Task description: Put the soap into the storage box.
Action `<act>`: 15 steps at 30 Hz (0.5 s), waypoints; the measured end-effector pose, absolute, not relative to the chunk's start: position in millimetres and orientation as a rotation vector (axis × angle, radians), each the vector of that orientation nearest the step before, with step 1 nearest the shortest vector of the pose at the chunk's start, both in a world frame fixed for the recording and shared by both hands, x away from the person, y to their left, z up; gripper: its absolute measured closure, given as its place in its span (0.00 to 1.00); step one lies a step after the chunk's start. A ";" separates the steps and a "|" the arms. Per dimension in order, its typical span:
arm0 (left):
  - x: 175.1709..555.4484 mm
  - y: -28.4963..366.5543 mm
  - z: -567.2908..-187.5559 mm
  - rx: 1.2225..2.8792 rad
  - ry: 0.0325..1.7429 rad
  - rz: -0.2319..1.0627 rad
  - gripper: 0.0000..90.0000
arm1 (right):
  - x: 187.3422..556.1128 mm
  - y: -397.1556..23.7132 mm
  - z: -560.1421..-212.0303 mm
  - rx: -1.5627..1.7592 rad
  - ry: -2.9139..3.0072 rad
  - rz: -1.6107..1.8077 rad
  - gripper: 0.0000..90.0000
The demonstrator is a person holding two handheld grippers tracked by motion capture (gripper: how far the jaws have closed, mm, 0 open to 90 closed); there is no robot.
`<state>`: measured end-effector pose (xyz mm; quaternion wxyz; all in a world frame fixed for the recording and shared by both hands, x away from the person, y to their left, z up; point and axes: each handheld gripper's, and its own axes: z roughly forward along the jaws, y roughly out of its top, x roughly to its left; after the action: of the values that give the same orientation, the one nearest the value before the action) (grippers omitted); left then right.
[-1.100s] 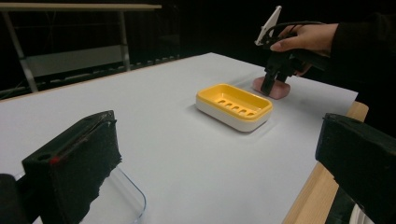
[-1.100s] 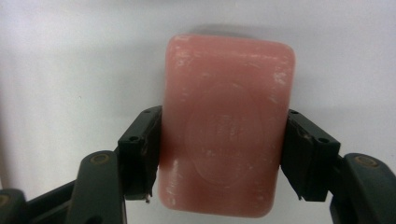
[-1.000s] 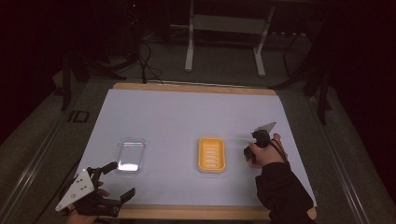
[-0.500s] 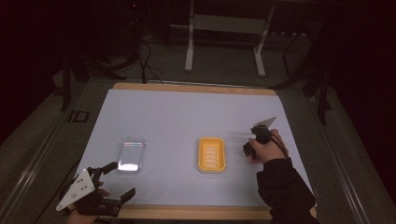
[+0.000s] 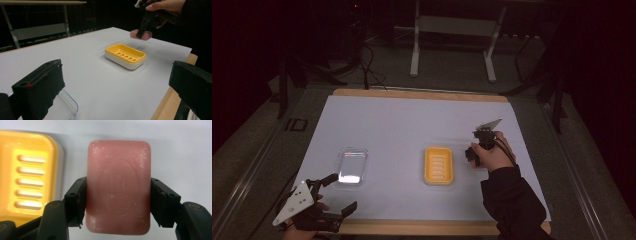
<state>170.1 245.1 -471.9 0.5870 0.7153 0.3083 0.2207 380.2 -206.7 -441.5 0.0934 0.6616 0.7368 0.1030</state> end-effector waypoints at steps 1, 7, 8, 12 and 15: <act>170.1 245.1 -471.9 1.667 0.718 0.514 0.00 | 380.0 -204.3 -440.5 1.953 2.189 0.320 0.42; 170.4 245.2 -471.9 1.667 0.721 0.515 0.00 | 377.3 -188.6 -437.3 1.934 2.222 0.337 0.42; 170.4 245.2 -471.9 1.667 0.721 0.515 0.00 | 377.3 -188.6 -437.3 1.934 2.222 0.337 0.42; 170.1 245.2 -471.9 1.668 0.720 0.520 0.00 | 374.0 -164.4 -433.3 1.909 2.255 0.386 0.42; 170.1 245.2 -472.0 1.671 0.721 0.525 0.00 | 372.7 -152.2 -433.6 1.892 2.277 0.397 0.42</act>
<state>170.1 245.2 -472.0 0.5842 0.7160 0.3090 0.2249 372.7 -152.2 -433.6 0.0774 0.6315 0.7601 0.1326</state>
